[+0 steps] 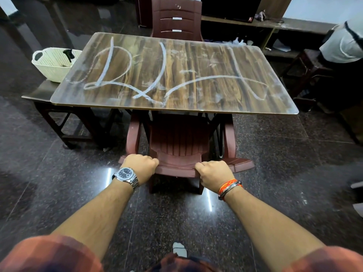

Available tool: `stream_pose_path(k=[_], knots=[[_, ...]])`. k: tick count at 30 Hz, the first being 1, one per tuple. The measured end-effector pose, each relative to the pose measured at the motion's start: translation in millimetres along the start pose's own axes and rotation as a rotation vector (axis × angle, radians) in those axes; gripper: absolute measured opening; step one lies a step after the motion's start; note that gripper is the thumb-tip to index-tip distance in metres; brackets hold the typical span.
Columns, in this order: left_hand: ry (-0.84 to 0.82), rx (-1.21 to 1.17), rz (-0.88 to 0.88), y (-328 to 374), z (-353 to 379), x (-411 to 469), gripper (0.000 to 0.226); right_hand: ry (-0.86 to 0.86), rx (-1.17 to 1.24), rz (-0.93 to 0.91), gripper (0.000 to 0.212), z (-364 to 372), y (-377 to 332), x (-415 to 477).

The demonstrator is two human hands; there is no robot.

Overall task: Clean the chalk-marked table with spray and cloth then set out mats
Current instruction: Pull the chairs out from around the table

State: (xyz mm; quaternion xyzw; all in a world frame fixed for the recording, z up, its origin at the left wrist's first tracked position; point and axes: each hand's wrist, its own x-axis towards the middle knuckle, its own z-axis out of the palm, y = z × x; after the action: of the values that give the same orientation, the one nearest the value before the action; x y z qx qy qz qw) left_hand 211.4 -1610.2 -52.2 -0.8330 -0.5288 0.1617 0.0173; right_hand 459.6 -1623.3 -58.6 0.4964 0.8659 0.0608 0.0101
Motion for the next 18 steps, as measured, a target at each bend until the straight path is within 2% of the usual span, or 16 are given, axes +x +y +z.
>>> stream_pose_path(k=[10, 18], knots=[[-0.015, -0.004, 0.015, 4.4, -0.8, -4.4, 0.023, -0.006, -0.011, 0.009, 0.032, 2.5, -1.1, -5.8], [-0.007, -0.009, 0.026, 2.8, -5.0, 1.2, 0.023, 0.054, -0.062, 0.027, 0.029, 3.1, 3.2, -2.1]])
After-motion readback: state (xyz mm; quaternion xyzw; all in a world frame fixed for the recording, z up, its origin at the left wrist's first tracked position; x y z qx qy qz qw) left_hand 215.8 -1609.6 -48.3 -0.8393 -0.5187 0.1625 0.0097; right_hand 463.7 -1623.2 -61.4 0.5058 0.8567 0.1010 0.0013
